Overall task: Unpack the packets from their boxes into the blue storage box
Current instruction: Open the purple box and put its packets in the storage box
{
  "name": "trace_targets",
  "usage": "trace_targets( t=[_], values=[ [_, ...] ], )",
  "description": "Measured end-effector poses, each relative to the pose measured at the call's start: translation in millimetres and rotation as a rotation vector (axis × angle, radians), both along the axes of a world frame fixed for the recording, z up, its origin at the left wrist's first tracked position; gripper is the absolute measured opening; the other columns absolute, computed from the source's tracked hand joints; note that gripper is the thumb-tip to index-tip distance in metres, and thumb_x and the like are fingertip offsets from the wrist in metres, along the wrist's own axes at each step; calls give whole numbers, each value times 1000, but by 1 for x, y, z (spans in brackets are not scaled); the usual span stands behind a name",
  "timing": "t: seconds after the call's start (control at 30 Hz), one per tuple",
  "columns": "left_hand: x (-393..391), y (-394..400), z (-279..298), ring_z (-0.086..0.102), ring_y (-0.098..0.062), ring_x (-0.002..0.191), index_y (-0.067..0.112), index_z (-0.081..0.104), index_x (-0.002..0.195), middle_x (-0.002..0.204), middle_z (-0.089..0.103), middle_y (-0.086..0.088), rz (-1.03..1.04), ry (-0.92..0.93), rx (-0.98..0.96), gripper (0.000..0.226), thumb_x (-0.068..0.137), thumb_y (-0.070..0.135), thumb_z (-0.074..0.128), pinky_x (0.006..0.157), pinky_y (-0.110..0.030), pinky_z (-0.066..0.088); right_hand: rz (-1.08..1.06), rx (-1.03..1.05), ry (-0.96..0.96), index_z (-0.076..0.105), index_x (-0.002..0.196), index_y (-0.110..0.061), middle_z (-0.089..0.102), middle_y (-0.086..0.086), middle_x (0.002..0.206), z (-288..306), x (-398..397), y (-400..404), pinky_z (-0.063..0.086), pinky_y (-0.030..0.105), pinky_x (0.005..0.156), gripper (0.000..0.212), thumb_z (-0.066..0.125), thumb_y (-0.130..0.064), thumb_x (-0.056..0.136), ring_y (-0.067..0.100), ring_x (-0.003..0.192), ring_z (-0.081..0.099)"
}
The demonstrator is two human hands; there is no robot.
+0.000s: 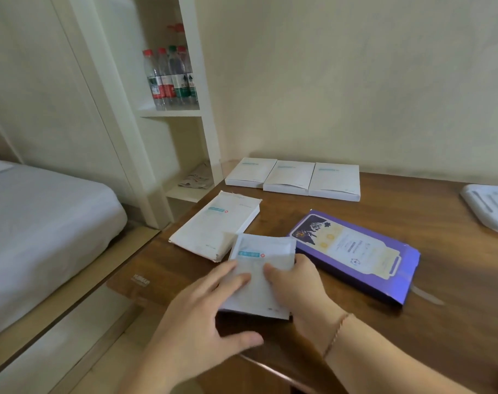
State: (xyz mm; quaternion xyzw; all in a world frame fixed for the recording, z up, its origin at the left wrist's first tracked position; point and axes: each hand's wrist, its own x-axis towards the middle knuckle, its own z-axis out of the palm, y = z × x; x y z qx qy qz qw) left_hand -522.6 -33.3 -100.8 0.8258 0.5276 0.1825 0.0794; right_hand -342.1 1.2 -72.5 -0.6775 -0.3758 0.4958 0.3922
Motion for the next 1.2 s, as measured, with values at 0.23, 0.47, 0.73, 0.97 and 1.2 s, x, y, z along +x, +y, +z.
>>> trace_targets(
  t=[0.23, 0.47, 0.73, 0.97, 1.2],
  values=[
    [2, 9, -7, 30, 6, 133, 49, 42, 139, 148, 24, 35, 75, -63, 38, 69, 77, 68, 65, 110, -26, 38, 201, -102, -53, 56, 117, -22, 69, 1, 103, 18, 26, -5, 58, 29, 50, 31, 69, -23, 89, 17, 80, 70],
    [6, 8, 5, 29, 9, 127, 48, 40, 137, 147, 21, 35, 102, -84, -81, 70, 76, 63, 70, 107, -23, 40, 120, 231, -729, 68, 88, -33, 66, -9, 65, 21, 105, -56, 47, 26, 54, 9, 63, -41, 88, 8, 61, 62],
    [125, -12, 54, 12, 22, 125, 63, 29, 132, 143, 14, 44, -167, 5, 175, 73, 66, 93, 40, 100, -18, 28, -40, 18, -1008, 65, 89, -38, 69, -11, 86, 9, 191, -88, 56, 34, 72, 9, 65, -43, 82, 20, 86, 66],
    [234, 13, 25, 39, -22, 129, 25, 42, 139, 145, 42, 2, -353, 293, 327, 57, 87, 43, 59, 106, -41, 36, -217, 148, -892, 66, 110, -35, 68, -11, 99, -5, 206, -94, 43, 24, 67, 25, 64, -40, 86, 14, 94, 64],
    [230, 26, 32, 63, -21, 105, 22, 56, 126, 120, 64, 1, -526, 440, 442, 34, 98, 39, 48, 76, -40, 57, -123, 210, -878, 61, 119, -35, 56, -15, 101, -8, 210, -105, 37, 21, 65, 30, 61, -42, 90, 8, 90, 55]
  ],
)
